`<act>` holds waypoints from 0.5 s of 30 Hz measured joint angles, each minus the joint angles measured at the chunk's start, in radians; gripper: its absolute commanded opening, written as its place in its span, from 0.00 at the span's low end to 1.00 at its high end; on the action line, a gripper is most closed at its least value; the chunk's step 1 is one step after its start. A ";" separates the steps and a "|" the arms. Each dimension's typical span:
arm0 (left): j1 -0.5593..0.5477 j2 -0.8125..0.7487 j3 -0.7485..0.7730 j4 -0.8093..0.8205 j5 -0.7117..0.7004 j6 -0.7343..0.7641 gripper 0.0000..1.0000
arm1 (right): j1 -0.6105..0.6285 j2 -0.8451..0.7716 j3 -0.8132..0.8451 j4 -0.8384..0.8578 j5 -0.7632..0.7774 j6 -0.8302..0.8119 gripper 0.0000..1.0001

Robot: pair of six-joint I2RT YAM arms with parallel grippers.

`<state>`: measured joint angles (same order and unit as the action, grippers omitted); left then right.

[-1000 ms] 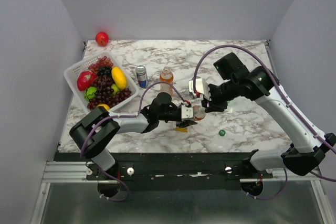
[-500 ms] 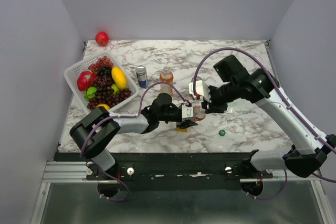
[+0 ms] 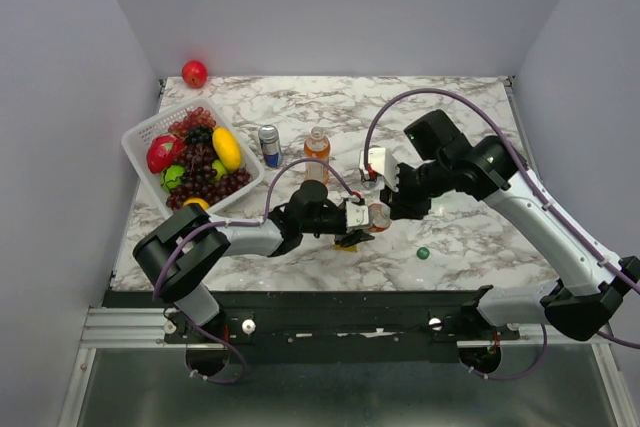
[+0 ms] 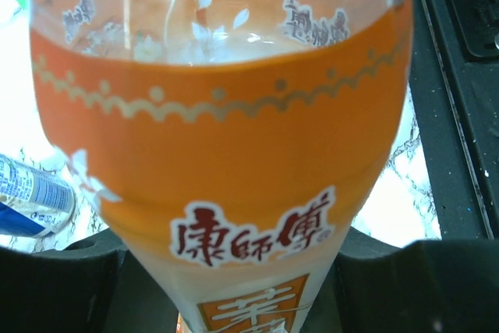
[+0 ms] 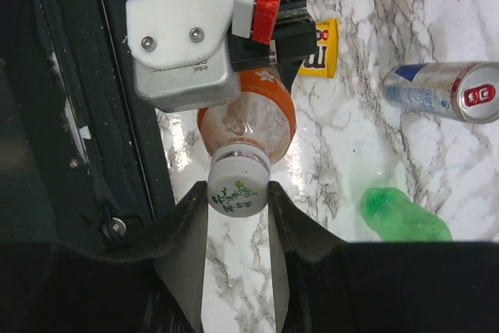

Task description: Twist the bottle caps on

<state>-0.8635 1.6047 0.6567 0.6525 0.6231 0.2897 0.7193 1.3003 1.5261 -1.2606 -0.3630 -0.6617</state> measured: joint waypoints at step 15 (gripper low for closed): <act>-0.002 0.000 -0.020 0.007 -0.068 -0.015 0.00 | -0.015 0.040 -0.008 0.024 0.082 0.281 0.13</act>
<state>-0.8654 1.6047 0.6369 0.6594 0.5549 0.2745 0.7040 1.3403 1.5177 -1.2369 -0.2813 -0.3809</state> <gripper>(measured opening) 0.540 0.394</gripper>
